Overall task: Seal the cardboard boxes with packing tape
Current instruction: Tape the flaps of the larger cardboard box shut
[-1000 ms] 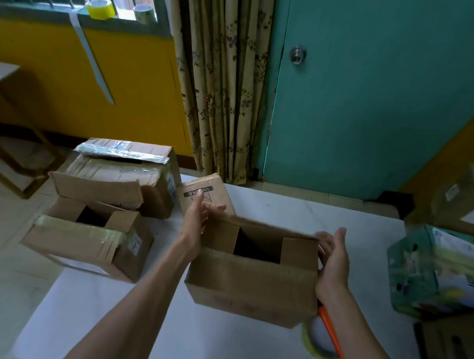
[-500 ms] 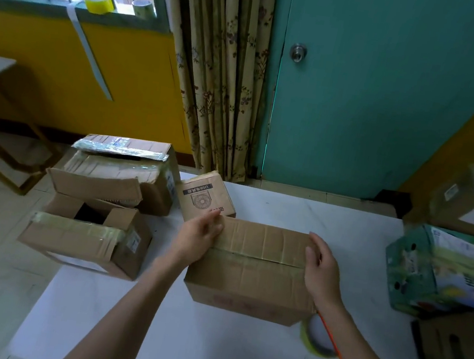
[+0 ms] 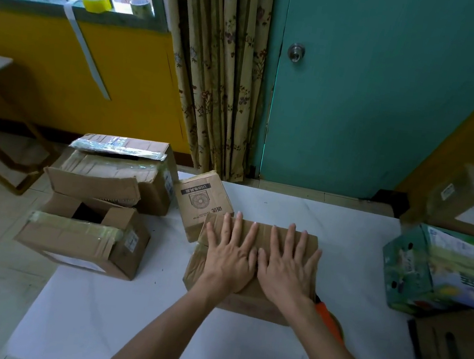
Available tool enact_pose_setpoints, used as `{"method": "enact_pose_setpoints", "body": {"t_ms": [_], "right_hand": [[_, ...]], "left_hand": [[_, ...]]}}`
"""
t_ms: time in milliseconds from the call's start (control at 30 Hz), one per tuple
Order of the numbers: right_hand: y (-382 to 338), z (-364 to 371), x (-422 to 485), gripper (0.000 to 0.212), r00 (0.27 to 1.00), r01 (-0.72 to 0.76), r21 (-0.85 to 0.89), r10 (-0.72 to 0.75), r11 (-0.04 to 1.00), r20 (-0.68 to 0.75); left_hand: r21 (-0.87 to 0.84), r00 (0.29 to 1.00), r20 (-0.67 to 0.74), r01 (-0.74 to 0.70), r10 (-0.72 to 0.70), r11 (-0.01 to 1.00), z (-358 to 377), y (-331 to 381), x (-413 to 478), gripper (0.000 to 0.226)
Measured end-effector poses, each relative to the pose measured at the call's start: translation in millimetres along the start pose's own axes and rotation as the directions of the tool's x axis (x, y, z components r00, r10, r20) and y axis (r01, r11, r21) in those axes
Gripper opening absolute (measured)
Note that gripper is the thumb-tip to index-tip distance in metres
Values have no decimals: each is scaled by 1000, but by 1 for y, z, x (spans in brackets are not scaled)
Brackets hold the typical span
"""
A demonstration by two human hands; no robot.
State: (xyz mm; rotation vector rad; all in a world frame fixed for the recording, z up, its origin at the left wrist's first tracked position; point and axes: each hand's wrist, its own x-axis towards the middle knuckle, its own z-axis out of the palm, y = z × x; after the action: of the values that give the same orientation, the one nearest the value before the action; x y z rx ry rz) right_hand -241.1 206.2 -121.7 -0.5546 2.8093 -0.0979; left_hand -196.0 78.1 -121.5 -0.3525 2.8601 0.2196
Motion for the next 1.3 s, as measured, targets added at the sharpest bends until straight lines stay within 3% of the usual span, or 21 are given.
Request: {"method": "enact_pose_setpoints", "body": {"t_ms": [233, 533, 733, 867, 967, 1100, 1300], "right_hand": [[10, -1, -1, 79, 992, -92, 91, 100, 992, -83], [33, 1, -2, 85, 998, -28, 118, 33, 993, -48], [27, -4, 6, 77, 997, -11, -9, 10, 1000, -78], [30, -10, 15, 79, 991, 36, -60, -43, 998, -128], [26, -6, 14, 78, 987, 124, -59, -129, 991, -97], [26, -1, 15, 85, 990, 129, -57, -132, 990, -42], [29, -6, 19, 75, 994, 99, -9, -99, 995, -55]], "left_hand": [[17, 998, -60, 37, -36, 999, -7, -30, -7, 68], [-53, 999, -42, -16, 14, 998, -3, -49, -7, 69], [-98, 990, -140, -23, 9, 995, -8, -50, -1, 65], [87, 971, -229, -45, 64, 995, -11, -41, 6, 65], [110, 985, -164, -43, 61, 993, -8, -31, 9, 64], [30, 995, -101, -23, 26, 999, -2, -33, 11, 83], [2, 998, -56, -6, 6, 1000, -9, -33, 14, 67]]}}
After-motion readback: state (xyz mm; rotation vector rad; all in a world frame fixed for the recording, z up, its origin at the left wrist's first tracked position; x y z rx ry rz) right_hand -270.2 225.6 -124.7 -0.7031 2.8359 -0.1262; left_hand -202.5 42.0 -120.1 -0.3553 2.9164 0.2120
